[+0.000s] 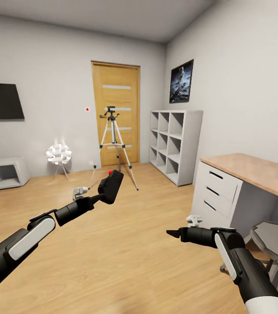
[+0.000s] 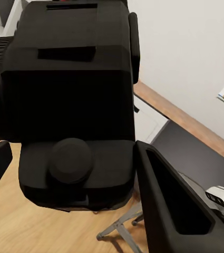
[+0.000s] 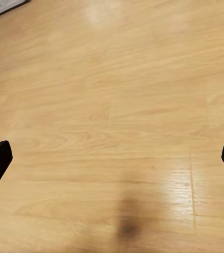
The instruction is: Attach the digital camera to the camera tripod in the bedroom.
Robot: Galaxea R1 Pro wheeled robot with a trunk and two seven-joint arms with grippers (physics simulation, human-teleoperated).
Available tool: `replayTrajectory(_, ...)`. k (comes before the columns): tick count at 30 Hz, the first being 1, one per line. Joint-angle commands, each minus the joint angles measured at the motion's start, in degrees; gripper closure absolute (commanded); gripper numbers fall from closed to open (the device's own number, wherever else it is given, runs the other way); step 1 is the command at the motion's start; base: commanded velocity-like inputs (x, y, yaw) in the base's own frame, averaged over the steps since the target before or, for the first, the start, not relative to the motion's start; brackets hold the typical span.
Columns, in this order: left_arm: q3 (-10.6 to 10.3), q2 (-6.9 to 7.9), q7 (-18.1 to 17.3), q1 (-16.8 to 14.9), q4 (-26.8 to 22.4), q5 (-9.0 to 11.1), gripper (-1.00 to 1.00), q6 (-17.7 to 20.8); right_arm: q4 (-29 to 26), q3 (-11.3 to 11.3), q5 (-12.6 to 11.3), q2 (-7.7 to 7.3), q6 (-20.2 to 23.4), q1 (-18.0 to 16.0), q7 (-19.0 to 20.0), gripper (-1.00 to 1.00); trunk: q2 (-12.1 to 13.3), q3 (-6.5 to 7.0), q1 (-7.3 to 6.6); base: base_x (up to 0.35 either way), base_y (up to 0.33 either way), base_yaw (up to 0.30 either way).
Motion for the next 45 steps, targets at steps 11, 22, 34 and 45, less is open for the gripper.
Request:
replayTrajectory(11,-0.11,-0.03,-0.22,-0.09,0.91,0.49,1.00,0.23,-0.02,-0.06,-0.51,0.00,0.48,-0.04,-0.18,-1.00,4.39,1.91,-2.43,0.000,0.000,0.000)
replayTrajectory(22,-0.10,-0.04,-0.22,-0.10,1.00,0.49,1.00,0.23,-0.02,-0.08,-0.51,0.00,0.48,-0.04,-0.15,-1.00,8.81,3.89,-4.85,0.000,0.000,0.000)
replayTrajectory(34,-0.02,-0.03,-0.26,-0.09,1.01,0.49,1.00,0.23,-0.02,-0.12,-0.51,0.00,0.48,-0.04,-0.19,-1.00,13.62,6.04,-7.48,0.000,0.000,0.000)
replayTrajectory(45,-0.01,-0.04,-0.27,-0.11,0.97,0.56,1.00,0.23,-0.02,-0.13,-0.51,0.00,0.48,-0.04,-0.12,-1.00,18.03,8.02,-9.90,0.000,0.000,0.000)
